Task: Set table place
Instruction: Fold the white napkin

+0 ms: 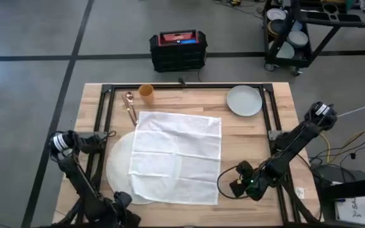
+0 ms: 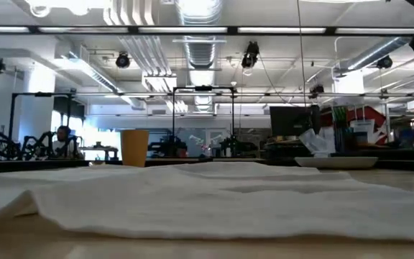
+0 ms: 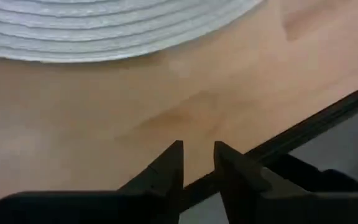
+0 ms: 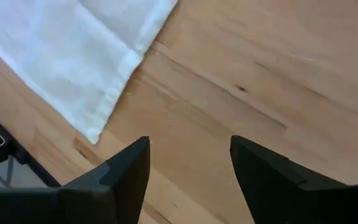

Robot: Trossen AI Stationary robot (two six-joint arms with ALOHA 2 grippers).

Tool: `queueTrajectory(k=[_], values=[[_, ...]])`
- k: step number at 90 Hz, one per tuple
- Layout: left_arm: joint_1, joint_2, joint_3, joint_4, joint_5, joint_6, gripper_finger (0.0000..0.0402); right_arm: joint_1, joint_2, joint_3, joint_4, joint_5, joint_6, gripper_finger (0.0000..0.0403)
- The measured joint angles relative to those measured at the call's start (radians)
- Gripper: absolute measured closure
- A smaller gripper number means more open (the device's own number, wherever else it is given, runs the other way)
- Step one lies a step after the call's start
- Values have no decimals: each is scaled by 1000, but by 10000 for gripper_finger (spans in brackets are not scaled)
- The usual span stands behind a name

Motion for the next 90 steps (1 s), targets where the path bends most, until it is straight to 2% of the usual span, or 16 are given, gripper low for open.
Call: queueTrajectory(k=[10,38,50,65,79,90], values=[[26,6,0,-49,-20,-8,326,0,0,0,-13,13,1,197],[89,6,0,-64,-192,-2,331,0,0,0,-15,10,0,197],[83,5,0,-57,-190,5,340,0,0,0,-15,-2,-8,197],[67,-9,0,-56,-118,24,343,0,0,0,-8,-39,11,197],[47,-30,0,-56,-113,27,343,0,-6,0,20,-38,1,197],[28,-57,0,-56,-113,103,343,0,-8,0,37,-45,4,197]])
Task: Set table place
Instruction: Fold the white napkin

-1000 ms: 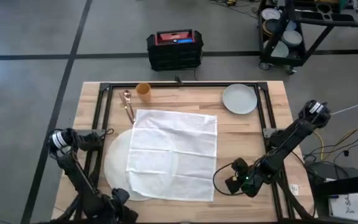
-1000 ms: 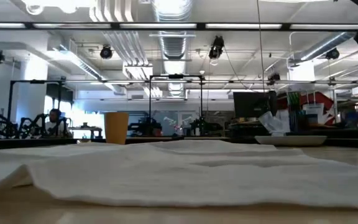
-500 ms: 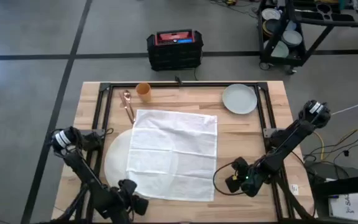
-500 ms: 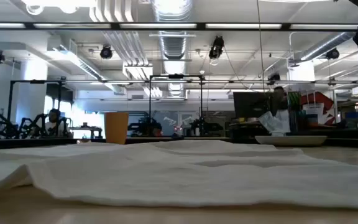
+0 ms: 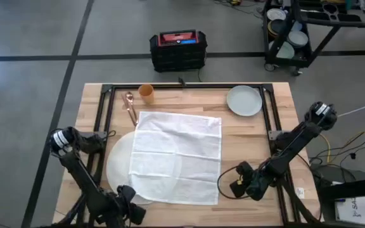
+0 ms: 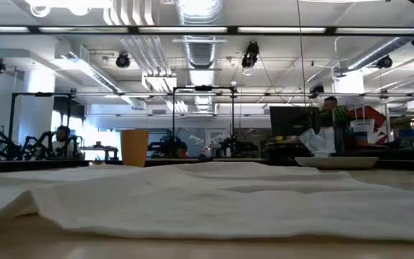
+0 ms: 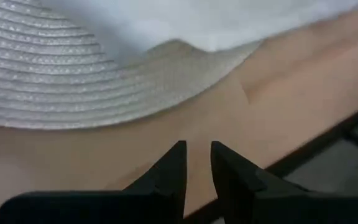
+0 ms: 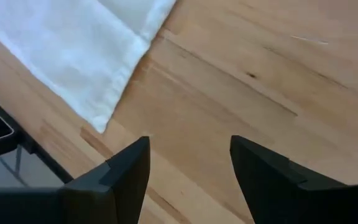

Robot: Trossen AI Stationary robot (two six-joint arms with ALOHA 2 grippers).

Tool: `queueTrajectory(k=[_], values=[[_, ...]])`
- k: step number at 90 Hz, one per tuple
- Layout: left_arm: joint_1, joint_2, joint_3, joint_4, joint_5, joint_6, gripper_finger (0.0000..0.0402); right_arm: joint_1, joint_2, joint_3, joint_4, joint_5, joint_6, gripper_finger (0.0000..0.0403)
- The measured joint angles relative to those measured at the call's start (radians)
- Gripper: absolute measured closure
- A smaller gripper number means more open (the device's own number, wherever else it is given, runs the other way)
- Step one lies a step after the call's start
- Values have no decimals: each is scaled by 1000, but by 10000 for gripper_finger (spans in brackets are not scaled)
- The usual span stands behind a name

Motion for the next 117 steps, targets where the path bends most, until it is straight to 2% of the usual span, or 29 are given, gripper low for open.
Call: queueTrajectory(k=[19,33,42,51,61,67,88,101,111,117], values=[[-14,-38,0,-15,-17,259,343,-3,-2,3,8,-54,17,197],[-23,-34,0,-135,-55,347,343,-3,-2,3,8,-82,68,197],[-25,-26,0,-231,-132,328,343,-3,-2,3,8,-82,88,197],[-23,-26,0,-231,-227,315,343,-3,-2,3,8,-83,88,197],[-25,-26,0,-136,-375,465,337,-3,-2,3,9,-115,66,197],[-24,-26,0,-111,-406,526,323,-3,-1,3,9,-134,53,197],[-2,-28,-11,-149,-393,407,207,-3,-1,3,7,-151,44,197],[9,-30,-15,-220,-376,452,140,-3,-1,3,7,-151,42,197],[11,-30,-17,-267,-371,252,121,-3,-1,3,7,-154,50,197],[-3,-20,-17,-259,-445,125,119,-3,-1,3,11,-154,51,197]])
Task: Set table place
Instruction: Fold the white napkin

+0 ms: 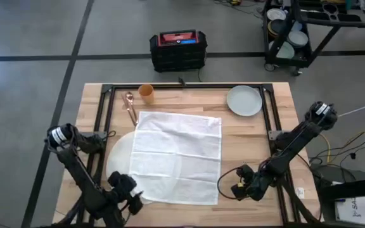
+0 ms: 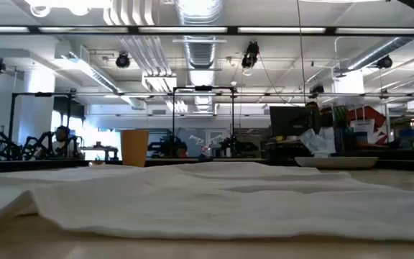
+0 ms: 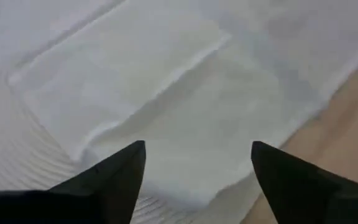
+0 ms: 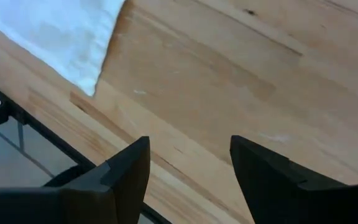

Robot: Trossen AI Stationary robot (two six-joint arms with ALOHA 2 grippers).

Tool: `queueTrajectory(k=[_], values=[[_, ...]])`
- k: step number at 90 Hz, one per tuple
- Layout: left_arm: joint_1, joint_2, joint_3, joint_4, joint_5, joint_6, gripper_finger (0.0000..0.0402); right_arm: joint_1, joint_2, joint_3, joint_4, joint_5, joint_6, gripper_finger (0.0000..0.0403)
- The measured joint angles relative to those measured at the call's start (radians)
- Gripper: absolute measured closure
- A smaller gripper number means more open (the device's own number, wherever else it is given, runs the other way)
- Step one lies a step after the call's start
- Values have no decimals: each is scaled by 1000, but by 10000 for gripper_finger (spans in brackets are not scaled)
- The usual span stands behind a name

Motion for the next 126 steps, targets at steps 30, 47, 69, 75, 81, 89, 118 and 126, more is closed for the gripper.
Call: queueTrajectory(k=[30,47,69,75,81,89,118,126], values=[[-62,188,57,146,-136,-200,144,-2,0,0,7,-30,-11,197],[-62,301,197,59,-123,-204,157,-2,0,0,8,-30,-17,197],[-126,317,395,-198,-22,-208,167,-2,0,0,8,-25,-66,197],[-151,317,429,-261,13,-215,169,-2,0,0,8,-22,-86,197],[-168,316,437,-296,31,-216,171,-2,0,0,8,-22,-94,197],[-177,317,416,-280,71,-217,172,-2,0,0,7,-22,-97,197],[-177,346,284,-162,86,-218,172,-1,0,0,8,-21,-89,197],[-173,346,264,-153,84,-219,173,-1,0,0,8,-21,-89,197]])
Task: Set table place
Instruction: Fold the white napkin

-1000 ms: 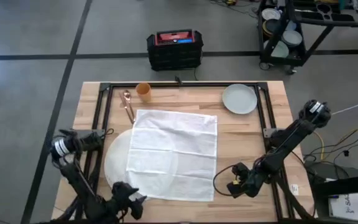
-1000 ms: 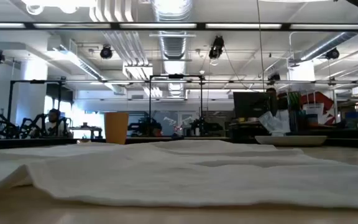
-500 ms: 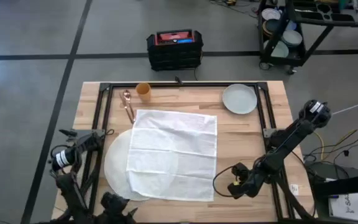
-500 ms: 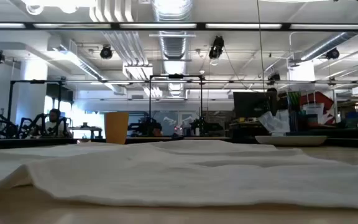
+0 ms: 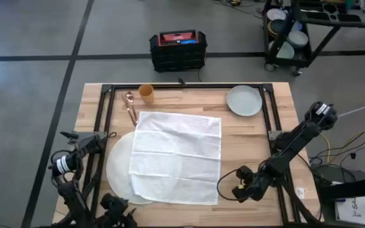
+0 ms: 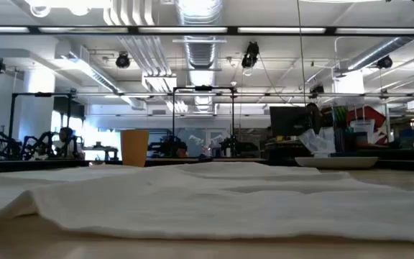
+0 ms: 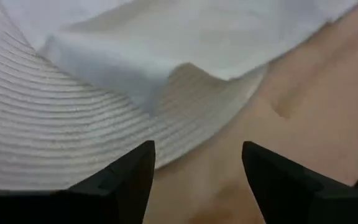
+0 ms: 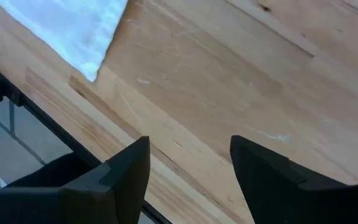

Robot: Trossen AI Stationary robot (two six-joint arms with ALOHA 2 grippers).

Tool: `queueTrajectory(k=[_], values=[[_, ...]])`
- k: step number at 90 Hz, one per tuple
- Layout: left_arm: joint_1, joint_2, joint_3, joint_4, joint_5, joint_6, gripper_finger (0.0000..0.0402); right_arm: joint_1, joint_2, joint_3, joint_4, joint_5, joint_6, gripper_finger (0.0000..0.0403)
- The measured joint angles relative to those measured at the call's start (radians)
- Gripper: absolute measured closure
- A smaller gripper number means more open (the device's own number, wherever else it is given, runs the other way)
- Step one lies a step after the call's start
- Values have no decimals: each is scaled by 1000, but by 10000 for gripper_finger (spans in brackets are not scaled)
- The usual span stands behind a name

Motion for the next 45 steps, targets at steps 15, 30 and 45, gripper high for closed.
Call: queueTrajectory(k=[15,30,45], values=[[28,0,-56,18,-7,0,173,0,0,0,0,1,-7,197],[56,-8,-91,22,-27,2,173,0,0,-1,0,2,-8,197],[85,-10,-110,40,-34,3,173,0,0,-1,-1,2,-21,197]])
